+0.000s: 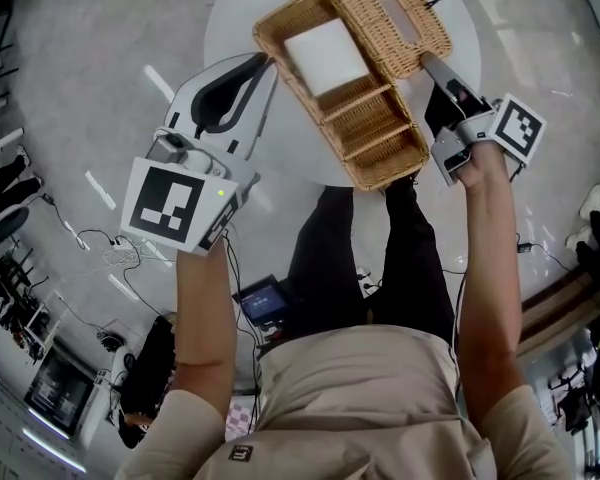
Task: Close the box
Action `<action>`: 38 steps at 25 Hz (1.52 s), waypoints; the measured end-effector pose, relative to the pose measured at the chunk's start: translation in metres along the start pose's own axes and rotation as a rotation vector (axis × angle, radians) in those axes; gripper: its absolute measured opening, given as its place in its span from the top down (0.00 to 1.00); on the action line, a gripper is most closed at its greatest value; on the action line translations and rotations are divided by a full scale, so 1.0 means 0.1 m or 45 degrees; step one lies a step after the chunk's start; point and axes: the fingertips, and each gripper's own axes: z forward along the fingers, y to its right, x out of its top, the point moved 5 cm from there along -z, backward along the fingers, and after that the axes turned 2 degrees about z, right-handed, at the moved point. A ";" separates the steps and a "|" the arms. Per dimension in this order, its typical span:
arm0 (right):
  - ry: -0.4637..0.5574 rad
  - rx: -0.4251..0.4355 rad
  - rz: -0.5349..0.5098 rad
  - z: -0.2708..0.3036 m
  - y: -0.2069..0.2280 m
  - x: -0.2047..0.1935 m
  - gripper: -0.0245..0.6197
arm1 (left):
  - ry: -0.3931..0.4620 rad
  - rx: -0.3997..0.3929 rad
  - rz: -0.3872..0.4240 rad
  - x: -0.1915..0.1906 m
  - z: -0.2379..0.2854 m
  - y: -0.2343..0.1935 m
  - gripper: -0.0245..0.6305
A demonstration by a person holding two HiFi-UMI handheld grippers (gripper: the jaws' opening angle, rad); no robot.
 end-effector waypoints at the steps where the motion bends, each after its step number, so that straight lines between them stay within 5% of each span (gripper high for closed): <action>1: 0.008 -0.003 -0.012 -0.02 -0.03 0.01 0.82 | 0.004 0.003 0.001 0.02 -0.02 -0.01 0.93; 9: 0.067 -0.027 -0.157 -0.09 -0.29 0.10 0.88 | 0.024 0.033 -0.007 0.09 -0.12 -0.09 0.93; 21: 0.045 0.078 -0.471 -0.13 -0.91 0.01 0.90 | 0.052 0.075 -0.002 0.29 -0.35 -0.10 0.93; 38: -0.180 -0.201 -1.082 -0.12 -1.31 -0.34 0.86 | 0.086 0.128 -0.011 0.61 -0.68 -0.13 0.93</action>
